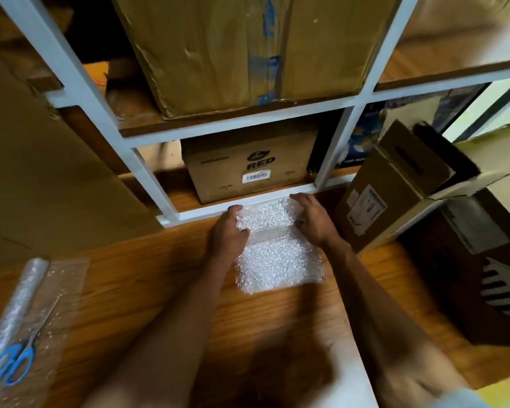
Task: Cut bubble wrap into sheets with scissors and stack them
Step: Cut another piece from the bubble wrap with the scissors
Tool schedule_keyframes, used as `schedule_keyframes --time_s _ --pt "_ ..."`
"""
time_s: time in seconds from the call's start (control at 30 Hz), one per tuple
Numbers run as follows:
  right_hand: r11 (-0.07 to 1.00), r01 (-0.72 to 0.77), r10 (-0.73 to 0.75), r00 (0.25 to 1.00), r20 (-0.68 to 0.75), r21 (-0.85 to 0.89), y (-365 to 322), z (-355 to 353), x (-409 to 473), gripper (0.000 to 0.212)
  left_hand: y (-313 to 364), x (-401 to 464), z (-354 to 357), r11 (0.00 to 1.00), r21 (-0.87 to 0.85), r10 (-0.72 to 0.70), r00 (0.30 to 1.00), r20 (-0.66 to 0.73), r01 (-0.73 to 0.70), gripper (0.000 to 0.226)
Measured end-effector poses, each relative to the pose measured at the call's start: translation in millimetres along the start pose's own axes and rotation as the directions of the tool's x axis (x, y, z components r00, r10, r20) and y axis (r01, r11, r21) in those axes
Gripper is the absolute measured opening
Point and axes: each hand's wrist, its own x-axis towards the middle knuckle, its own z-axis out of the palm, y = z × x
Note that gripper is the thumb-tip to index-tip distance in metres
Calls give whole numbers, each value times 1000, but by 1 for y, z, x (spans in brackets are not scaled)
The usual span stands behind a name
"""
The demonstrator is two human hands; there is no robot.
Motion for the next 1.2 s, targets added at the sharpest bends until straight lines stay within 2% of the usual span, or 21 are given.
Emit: schedule_keyframes --time_s 0.17,0.33,0.43,0.47,0.53,0.63,0.73,0.87,1.0,1.1,1.2 --pt "997 -16 16 1000 -10 -73 3 7 3 78 -7 5 6 996 82 34 999 -31 -31 66" --pt "976 -41 12 991 -136 -216 -4 11 -11 70 -10 4 8 973 227 67 992 -110 -41 59" --pt "954 1 -57 982 -180 -301 -21 20 -27 62 -3 -7 8 936 334 181 966 -183 -112 51" --pt "949 34 -89 982 -165 -312 -24 26 -33 60 0 -12 8 908 387 241 955 -174 -159 52" --pt "933 85 -120 989 -81 -348 -27 41 -41 59 3 -22 12 842 477 316 947 -60 -251 58" --pt "905 63 -26 995 91 -422 -18 60 -44 64 -5 -28 24 774 556 237 953 189 -302 65" --pt "884 -16 86 988 128 -467 -9 65 -42 67 -16 -26 28 789 567 84 956 280 -235 72" --pt "879 -102 148 987 62 -467 -12 59 -43 70 -19 -24 21 819 536 51 956 288 -204 76" --pt "880 -27 59 997 52 -474 -21 60 -42 67 -19 -24 20 827 513 78 951 299 -229 78" --pt "874 -87 140 987 77 -478 -14 61 -39 68 -21 -22 19 823 535 23 952 305 -191 77" --pt "880 -184 213 977 16 -438 -11 56 -40 73 -25 -21 14 833 535 8 969 246 -143 77"
